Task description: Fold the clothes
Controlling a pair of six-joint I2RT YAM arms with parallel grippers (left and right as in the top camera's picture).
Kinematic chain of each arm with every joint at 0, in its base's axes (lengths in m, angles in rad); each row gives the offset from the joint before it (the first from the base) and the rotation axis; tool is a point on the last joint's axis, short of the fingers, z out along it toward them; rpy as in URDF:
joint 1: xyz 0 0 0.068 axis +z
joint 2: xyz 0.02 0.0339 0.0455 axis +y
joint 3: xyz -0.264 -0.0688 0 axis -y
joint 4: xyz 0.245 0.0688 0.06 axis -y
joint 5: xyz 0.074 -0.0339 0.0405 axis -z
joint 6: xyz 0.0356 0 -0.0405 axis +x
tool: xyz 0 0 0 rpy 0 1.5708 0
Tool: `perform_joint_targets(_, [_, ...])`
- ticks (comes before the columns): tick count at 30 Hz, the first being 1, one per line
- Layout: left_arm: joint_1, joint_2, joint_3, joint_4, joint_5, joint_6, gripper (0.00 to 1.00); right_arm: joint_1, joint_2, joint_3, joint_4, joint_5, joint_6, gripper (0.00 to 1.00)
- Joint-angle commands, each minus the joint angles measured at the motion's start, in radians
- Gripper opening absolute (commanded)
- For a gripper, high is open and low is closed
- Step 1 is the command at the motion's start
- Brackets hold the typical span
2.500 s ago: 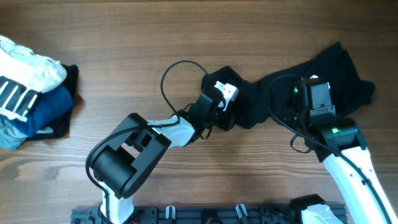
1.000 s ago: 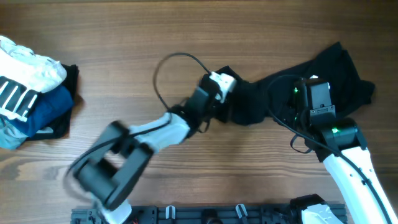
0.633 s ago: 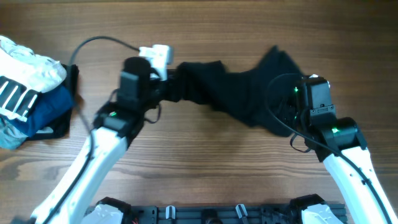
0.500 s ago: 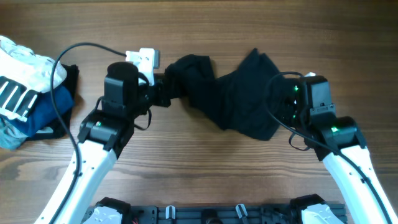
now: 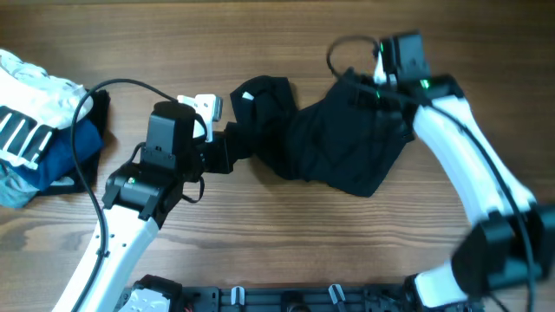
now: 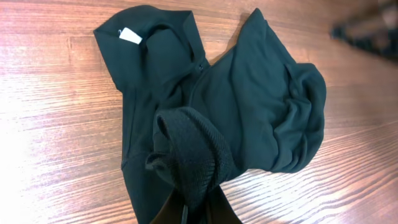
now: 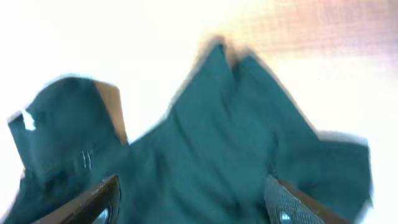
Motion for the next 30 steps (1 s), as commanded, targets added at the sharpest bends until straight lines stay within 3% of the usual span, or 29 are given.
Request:
perform_joint_targets(1, [0.004, -0.019, 0.003, 0.002, 0.002, 0.009, 0.04, 0.001, 0.230, 0.151, 0.052, 0.057, -0.046, 0.74])
perform_joint_targets(6, [0.004, -0.018, 0.003, 0.002, 0.002, 0.009, 0.04, 0.000, 0.412, 0.240, 0.116, 0.142, -0.042, 0.75])
perform_joint_targets(16, [0.004, -0.016, 0.003, 0.007, 0.001, 0.009, 0.04, -0.028, 0.511, 0.240, 0.196, 0.106, -0.023, 0.70])
perform_joint_targets(19, [0.004, -0.016, 0.003, 0.010, 0.001, 0.009, 0.04, -0.027, 0.525, 0.240, 0.196, 0.101, -0.022, 0.53])
perform_joint_targets(22, [0.004, -0.016, 0.003, 0.012, 0.001, 0.009, 0.05, -0.026, 0.530, 0.240, 0.195, 0.048, -0.024, 0.10])
perform_joint_targets(23, [0.004, -0.016, 0.003, 0.013, 0.001, 0.009, 0.06, -0.028, 0.529, 0.240, 0.196, 0.032, -0.026, 0.05])
perform_joint_targets(30, [0.004, -0.016, 0.003, 0.030, 0.000, 0.009, 0.04, -0.045, 0.488, 0.243, 0.143, 0.032, -0.046, 0.04])
